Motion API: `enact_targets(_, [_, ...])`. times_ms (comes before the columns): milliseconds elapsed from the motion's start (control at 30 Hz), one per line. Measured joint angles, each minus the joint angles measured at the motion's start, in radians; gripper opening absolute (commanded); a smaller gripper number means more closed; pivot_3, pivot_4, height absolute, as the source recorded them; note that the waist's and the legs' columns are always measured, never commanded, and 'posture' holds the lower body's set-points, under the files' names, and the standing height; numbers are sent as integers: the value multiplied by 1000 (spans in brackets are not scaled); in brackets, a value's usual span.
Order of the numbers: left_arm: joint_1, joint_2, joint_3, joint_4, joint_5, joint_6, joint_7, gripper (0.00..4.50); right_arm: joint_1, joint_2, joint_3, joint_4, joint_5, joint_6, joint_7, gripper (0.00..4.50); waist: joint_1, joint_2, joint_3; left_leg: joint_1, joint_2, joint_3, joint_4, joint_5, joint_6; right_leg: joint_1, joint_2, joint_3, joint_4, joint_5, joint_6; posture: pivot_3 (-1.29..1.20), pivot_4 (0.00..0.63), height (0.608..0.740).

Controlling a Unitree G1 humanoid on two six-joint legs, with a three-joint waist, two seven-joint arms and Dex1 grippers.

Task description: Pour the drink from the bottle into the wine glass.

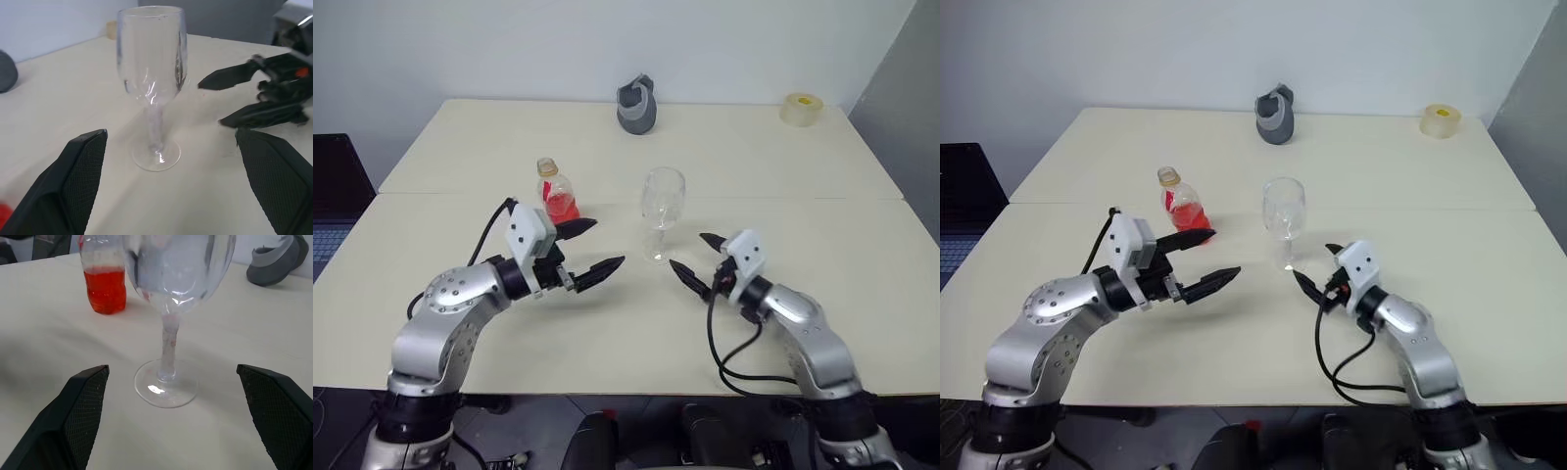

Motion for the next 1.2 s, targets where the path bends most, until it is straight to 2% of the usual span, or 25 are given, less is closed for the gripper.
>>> enact_targets(67, [34,-41,30,-11,7,-5,66,4500,21,-19,-8,-77,46,49,7,4458,1,0,0,0,0,-1,0,0,0,1,0,-1,-1,0,0,0,150,740])
enact_targets(233, [104,-144,54,38,133,-88,254,4500,33,-69,-20,-183,133,147,25,4458,3,-1,0,0,-1,-1,0,0,0,1,0,-1,-1,0,0,0,150,740])
enact_targets(400, [63,-192,44,192,248,-158,364,4500,29,-98,-35,-221,203,208,36,4458,4,-1,0,0,-1,-1,1,0,0,1,0,-1,-1,0,0,0,150,740])
enact_targets(833, [-296,-216,-50,666,373,-349,367,4500,27,-105,-34,-298,241,247,-25,4458,5,-2,-1,-1,-2,-2,1,0,0,1,0,-3,-1,0,0,0,150,740])
enact_targets(1200, [-422,-237,-56,910,402,-451,390,4500,25,-114,-35,-312,243,262,-58,4458,5,-2,-1,-2,-2,-2,1,0,0,1,0,-3,-1,0,0,0,150,740])
